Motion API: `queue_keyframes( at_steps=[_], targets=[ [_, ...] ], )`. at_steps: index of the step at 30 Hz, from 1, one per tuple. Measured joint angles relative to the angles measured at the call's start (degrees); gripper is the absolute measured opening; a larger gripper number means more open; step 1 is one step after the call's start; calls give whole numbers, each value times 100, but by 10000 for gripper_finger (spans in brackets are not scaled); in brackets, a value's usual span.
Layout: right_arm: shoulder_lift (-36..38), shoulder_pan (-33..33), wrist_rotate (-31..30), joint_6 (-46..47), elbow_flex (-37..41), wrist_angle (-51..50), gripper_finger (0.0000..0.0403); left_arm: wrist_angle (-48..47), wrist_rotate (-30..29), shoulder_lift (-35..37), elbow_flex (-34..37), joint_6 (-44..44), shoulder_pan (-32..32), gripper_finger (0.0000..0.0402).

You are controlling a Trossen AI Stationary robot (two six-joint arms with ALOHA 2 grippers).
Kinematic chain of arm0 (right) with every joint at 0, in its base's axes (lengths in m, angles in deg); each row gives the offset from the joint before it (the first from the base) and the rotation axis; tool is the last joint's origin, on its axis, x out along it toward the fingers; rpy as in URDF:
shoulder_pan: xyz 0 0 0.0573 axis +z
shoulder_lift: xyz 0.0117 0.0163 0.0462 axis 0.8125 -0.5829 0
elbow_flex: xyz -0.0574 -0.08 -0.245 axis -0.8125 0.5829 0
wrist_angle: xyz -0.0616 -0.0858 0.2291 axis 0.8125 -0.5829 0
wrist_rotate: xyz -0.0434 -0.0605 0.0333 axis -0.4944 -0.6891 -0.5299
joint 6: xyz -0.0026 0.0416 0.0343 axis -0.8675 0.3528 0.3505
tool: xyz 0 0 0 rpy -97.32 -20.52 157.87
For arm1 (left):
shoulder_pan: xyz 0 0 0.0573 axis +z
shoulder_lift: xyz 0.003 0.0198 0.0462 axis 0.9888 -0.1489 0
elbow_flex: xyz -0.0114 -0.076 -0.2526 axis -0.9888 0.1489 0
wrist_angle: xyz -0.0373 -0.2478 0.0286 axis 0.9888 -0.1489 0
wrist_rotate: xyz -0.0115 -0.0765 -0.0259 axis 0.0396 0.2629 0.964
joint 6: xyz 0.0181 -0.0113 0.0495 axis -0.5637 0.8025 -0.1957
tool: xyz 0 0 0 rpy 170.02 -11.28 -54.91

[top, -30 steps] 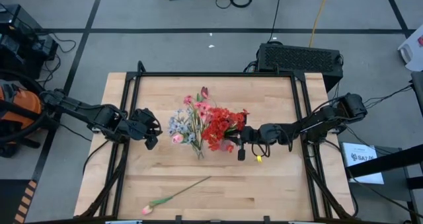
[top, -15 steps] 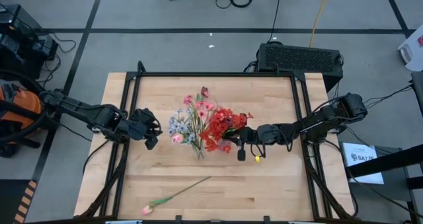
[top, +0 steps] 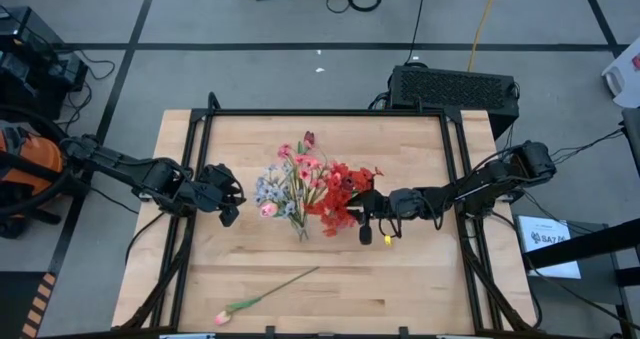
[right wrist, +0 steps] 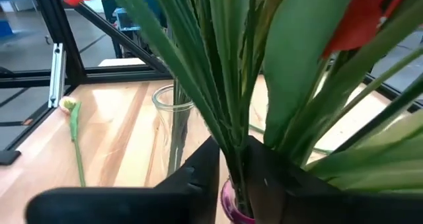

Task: Sort flowers into vase by color
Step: Put the red flowers into the purple vase

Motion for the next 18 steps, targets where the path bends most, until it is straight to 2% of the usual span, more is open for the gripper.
queue_keyframes(
  at_steps=[9,14,18],
  targets=[
    [14,1,-11,-49,-6,-341,105,144,2,0,0,15,-2,160],
    [102,1,-34,-50,-7,-503,109,133,2,2,0,137,-2,160],
    [479,-1,-45,-140,2,-1052,110,131,2,2,0,142,0,160]
  ],
)
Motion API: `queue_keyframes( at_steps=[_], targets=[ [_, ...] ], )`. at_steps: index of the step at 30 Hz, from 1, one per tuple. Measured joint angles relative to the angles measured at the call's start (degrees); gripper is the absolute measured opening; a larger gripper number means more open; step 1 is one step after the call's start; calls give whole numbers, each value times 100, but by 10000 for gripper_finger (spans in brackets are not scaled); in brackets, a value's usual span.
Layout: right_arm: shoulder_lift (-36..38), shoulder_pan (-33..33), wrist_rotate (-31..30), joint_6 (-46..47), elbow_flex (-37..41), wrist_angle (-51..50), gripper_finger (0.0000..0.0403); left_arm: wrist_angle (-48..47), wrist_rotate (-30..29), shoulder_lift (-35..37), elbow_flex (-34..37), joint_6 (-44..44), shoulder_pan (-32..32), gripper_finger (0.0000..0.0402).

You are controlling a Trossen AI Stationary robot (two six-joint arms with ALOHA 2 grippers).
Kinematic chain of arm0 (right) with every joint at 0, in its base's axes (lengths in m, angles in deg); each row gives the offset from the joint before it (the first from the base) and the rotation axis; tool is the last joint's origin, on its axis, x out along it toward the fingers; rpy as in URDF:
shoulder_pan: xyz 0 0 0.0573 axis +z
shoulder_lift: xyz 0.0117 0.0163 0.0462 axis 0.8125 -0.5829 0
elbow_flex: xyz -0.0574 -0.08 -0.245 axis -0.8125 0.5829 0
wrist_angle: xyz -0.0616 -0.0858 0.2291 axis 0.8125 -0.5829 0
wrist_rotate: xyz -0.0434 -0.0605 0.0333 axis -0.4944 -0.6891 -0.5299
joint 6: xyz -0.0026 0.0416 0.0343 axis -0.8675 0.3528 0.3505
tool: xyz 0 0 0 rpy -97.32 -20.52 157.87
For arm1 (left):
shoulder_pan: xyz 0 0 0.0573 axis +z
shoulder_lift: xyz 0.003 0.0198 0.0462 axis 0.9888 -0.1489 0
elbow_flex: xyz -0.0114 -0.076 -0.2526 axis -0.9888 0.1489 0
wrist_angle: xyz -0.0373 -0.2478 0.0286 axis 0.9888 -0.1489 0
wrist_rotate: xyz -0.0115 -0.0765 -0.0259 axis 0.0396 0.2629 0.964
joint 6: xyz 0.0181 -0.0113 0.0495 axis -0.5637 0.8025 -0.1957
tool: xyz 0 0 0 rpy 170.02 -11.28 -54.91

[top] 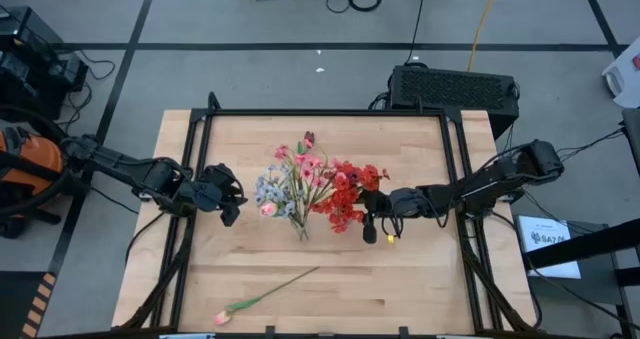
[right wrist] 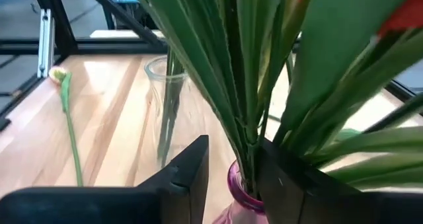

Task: Sort flowers into vase by color
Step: Put the red flowers into the purple vase

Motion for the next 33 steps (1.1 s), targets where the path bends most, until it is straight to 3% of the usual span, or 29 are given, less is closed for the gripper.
queue_keyframes(
  at_steps=[8,22,33],
  targets=[
    [920,0,-313,199,0,-1077,110,-4,-34,0,0,-2,0,160],
    [1039,0,-294,701,0,-1548,110,-7,-106,-1,0,-2,0,160],
    [1801,0,-283,725,-2,-2326,110,-4,-107,0,0,-4,0,160]
  ],
)
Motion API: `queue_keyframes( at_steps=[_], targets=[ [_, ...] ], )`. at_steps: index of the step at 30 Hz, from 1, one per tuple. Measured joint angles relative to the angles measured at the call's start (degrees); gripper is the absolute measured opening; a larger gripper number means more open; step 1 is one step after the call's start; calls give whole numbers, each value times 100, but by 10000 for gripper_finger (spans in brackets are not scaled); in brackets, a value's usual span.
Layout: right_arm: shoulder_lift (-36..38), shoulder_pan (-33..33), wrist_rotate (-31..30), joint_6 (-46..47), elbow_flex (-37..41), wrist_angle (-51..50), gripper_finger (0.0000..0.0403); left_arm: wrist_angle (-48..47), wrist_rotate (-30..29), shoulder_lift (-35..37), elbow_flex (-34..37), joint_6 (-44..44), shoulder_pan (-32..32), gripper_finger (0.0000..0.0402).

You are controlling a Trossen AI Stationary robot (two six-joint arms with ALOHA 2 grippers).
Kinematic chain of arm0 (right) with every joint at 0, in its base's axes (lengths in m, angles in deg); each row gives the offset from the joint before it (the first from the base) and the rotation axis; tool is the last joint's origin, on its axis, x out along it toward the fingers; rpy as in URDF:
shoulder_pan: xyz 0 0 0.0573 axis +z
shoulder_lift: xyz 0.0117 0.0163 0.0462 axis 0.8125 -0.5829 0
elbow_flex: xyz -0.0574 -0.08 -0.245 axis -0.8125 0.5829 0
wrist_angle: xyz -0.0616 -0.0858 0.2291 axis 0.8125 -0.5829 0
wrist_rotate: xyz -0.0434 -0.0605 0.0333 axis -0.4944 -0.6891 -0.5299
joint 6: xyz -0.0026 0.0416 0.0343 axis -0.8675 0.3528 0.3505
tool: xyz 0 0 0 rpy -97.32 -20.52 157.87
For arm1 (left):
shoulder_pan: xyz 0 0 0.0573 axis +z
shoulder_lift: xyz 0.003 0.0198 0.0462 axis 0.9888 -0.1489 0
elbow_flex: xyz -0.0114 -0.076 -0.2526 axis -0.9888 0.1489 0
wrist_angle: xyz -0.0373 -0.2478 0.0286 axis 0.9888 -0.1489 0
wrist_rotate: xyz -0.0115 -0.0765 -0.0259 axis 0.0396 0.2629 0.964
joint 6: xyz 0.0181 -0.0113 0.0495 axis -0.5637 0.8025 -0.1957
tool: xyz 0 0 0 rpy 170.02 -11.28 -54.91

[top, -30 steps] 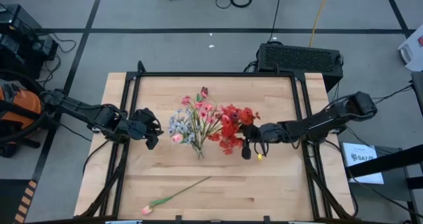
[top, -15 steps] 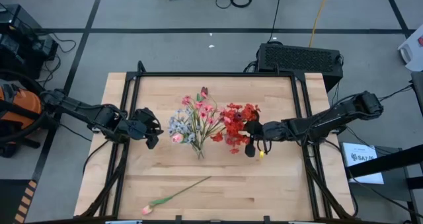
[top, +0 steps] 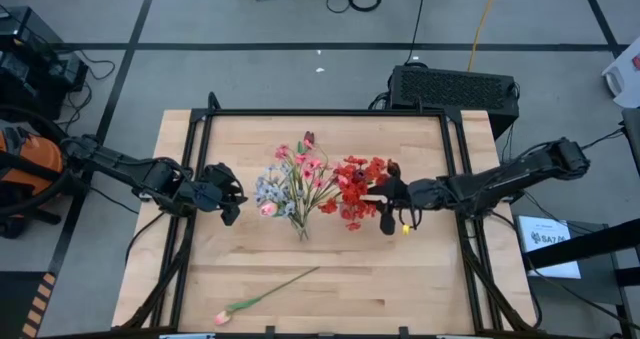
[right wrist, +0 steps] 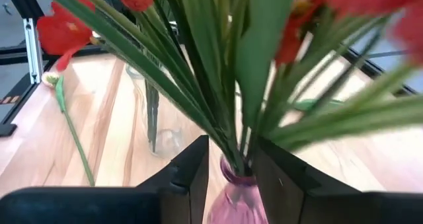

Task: Sort flowers into vase by color
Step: Put the red flowers into the purple vase, then put the dark red flower into the purple vase

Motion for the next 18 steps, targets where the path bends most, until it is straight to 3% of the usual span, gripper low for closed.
queue_keyframes(
  at_steps=[8,12,18],
  targets=[
    [835,11,611,753,0,-1655,110,96,-2,-21,0,0,0,160],
    [1247,13,960,1960,0,-2671,110,133,-9,-134,0,-1,37,160],
    [1707,13,930,3865,0,-4333,109,73,-14,-477,1,-533,334,160]
  ],
)
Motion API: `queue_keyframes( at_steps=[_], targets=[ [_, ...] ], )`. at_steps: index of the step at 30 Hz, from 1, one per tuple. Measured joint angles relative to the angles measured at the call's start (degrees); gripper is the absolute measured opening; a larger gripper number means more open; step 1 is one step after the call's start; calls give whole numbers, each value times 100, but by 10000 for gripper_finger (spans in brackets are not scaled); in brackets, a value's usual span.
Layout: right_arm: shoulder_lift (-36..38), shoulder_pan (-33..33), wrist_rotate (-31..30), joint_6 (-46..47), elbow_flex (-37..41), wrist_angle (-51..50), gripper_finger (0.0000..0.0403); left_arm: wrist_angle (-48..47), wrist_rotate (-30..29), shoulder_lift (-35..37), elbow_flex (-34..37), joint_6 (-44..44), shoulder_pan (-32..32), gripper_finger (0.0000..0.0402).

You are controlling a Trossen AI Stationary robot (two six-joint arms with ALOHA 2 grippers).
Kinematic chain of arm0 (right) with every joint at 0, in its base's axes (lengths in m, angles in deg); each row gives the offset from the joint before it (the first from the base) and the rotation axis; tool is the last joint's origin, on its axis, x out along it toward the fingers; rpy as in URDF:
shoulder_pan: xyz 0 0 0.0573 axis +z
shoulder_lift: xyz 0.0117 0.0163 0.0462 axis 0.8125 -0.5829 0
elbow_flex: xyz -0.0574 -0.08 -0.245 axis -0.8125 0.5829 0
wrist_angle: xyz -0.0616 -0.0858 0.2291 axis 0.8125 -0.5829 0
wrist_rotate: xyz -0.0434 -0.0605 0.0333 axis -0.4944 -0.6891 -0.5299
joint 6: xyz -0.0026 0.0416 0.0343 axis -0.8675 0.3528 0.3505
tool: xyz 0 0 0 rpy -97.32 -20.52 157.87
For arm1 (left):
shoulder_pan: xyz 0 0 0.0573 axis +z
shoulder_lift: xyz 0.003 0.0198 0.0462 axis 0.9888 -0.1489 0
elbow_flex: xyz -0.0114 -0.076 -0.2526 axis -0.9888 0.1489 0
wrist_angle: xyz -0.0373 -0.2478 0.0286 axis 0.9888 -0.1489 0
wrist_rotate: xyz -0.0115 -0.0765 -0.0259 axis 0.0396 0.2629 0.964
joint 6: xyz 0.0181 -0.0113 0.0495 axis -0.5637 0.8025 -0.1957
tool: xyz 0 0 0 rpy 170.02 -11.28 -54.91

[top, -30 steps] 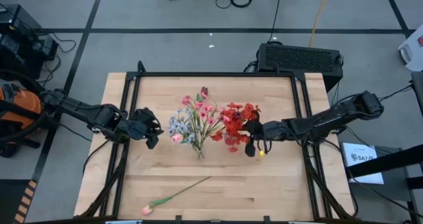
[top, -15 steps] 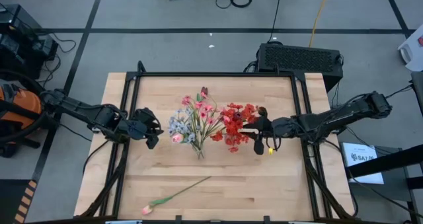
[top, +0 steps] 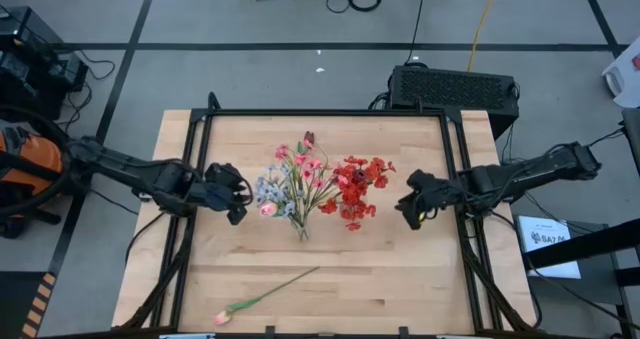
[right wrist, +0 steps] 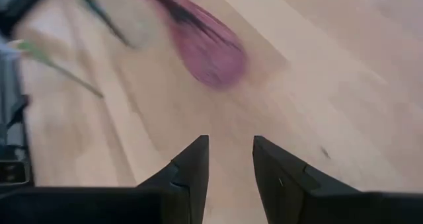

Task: Sort flowers into vase by color
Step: Put the dark red flower into the purple vase

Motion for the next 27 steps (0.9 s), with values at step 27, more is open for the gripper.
queue_keyframes(
  at_steps=[27],
  targets=[
    [92,-50,-501,121,-4,-185,109,-337,1554,-975,1,645,3348,160]
  ],
)
